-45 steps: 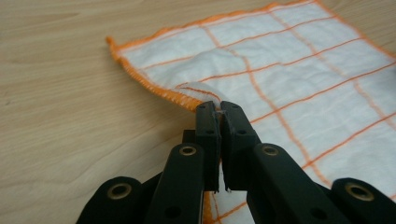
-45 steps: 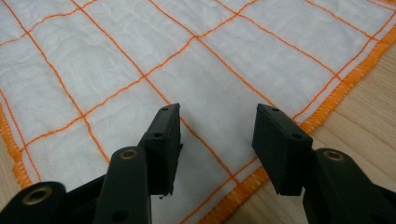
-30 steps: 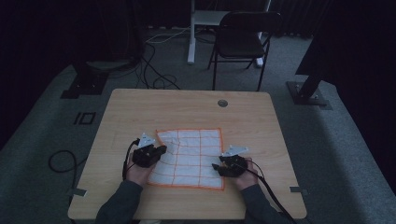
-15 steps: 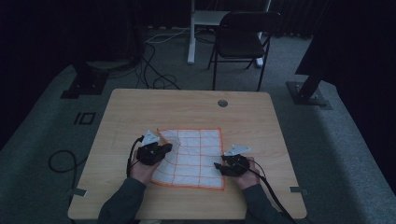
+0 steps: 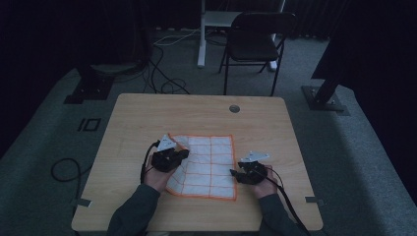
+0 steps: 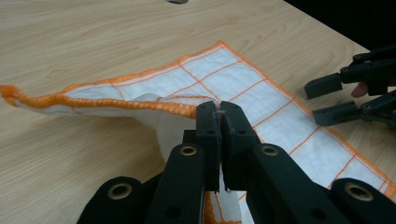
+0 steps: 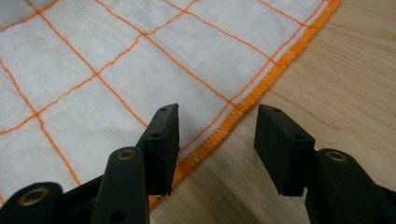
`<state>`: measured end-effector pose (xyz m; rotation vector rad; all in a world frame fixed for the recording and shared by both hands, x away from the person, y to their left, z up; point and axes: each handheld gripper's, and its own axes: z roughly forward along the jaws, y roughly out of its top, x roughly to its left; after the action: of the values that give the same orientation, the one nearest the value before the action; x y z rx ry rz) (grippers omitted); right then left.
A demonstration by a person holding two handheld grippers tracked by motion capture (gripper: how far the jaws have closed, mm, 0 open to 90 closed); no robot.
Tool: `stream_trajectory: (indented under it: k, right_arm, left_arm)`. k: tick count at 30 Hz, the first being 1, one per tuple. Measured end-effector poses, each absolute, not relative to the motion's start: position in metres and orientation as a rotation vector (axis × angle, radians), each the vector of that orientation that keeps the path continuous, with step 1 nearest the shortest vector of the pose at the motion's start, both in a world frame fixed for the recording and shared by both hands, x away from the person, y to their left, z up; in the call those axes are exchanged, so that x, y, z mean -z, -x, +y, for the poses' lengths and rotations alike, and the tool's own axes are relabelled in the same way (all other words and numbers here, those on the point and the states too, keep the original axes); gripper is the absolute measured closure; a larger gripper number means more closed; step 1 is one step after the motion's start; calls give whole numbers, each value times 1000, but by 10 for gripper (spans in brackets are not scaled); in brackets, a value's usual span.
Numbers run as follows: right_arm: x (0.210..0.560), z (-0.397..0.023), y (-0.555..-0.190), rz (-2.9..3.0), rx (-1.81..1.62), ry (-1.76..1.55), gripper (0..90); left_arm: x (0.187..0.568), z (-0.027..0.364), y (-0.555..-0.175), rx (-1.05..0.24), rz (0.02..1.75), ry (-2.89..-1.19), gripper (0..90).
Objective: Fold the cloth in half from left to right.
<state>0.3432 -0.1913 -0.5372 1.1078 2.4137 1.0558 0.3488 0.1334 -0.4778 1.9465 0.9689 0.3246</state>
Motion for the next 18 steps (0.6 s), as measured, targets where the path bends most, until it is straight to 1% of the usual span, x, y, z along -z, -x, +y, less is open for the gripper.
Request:
stream_trajectory:
  k: [18]
  right_arm:
    - [539, -198, -348, 2401, -1044, -1147, 502]
  left_arm:
    - [473, 110, -353, -294, 900, -1957, 875]
